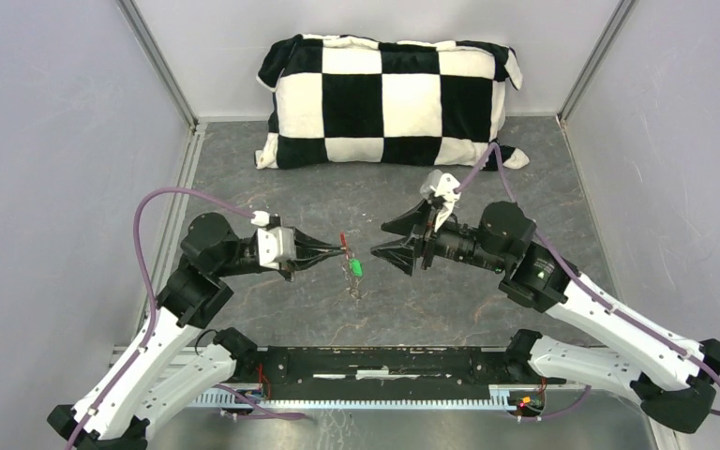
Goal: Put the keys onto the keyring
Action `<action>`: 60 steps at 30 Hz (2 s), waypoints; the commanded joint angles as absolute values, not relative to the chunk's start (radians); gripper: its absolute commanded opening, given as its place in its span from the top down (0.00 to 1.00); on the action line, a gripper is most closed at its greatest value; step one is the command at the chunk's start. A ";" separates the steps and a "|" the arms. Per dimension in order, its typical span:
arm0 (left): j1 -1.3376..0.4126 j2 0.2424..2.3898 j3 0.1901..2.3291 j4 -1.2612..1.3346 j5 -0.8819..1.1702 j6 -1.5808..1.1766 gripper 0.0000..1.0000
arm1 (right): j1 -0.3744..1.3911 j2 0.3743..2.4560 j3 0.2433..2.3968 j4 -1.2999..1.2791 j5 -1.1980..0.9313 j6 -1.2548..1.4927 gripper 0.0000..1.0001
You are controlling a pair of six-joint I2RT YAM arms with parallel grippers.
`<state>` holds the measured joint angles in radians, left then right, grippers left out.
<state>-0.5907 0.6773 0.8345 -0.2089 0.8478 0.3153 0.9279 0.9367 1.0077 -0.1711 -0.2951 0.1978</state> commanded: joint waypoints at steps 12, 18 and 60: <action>-0.592 0.712 0.844 0.228 0.881 0.030 0.98 | 0.874 0.920 0.781 0.492 -0.465 0.714 0.37; -0.591 0.698 0.835 0.219 0.887 0.037 0.98 | 0.852 0.941 0.757 0.583 -0.496 0.784 0.40; -0.592 0.683 0.830 0.154 0.875 0.152 0.98 | 0.830 1.024 0.775 0.557 -0.625 0.862 1.00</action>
<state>-0.5915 0.6876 0.8173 0.1024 0.8715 0.1120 0.8349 1.0340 0.7635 0.5865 -0.5938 0.8886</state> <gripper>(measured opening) 0.035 0.009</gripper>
